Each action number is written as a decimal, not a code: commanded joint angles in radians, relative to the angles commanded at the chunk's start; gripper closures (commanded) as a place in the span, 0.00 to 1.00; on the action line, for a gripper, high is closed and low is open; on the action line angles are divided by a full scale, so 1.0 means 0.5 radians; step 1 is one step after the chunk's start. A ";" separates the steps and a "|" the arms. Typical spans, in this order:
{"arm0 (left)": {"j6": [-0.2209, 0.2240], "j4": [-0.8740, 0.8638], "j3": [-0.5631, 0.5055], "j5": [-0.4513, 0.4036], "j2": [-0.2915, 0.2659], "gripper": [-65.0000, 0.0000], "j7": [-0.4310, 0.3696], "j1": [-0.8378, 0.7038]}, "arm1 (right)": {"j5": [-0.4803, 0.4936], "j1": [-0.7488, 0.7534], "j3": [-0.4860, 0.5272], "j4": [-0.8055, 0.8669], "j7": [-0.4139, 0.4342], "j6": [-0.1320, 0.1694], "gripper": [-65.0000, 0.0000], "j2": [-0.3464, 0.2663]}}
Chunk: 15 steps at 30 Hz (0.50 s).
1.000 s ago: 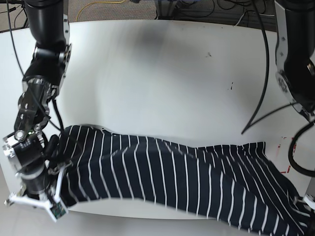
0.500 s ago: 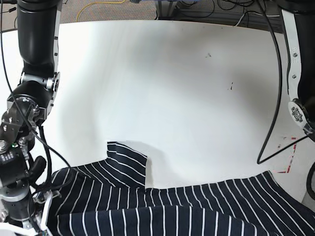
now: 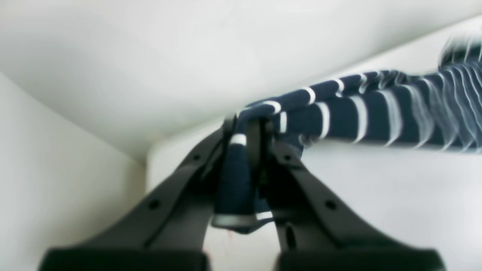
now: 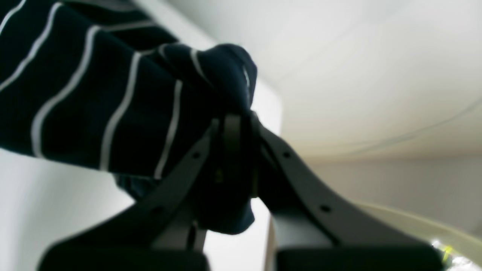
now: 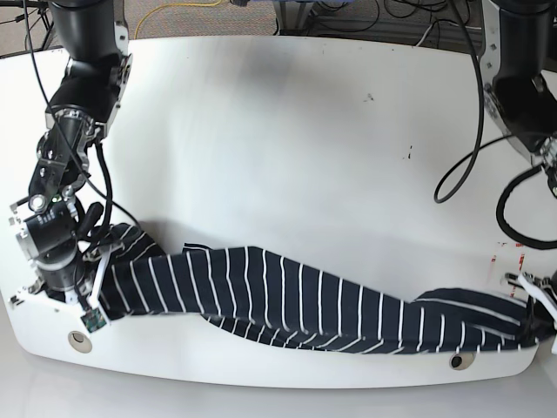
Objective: Layout the t-shirt on the table in an organized manner, then fold the t-shirt properly
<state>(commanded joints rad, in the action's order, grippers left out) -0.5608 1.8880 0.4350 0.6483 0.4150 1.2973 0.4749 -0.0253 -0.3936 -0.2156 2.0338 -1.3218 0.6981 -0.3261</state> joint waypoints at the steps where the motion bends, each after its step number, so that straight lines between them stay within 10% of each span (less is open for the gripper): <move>1: 0.000 0.000 0.018 0.021 0.000 1.00 0.000 -0.083 | 0.000 0.061 -0.028 0.000 0.000 0.000 1.00 0.018; 15: 0.000 0.000 0.249 0.086 0.006 1.00 -0.012 -0.328 | -0.009 0.258 -0.083 -0.006 0.138 0.000 1.00 0.104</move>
<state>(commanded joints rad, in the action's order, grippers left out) -0.5608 1.8880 0.5593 0.6912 0.4181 1.2912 0.3107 -0.0299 -0.2647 -0.2570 2.0307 -1.2528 0.6981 -0.2739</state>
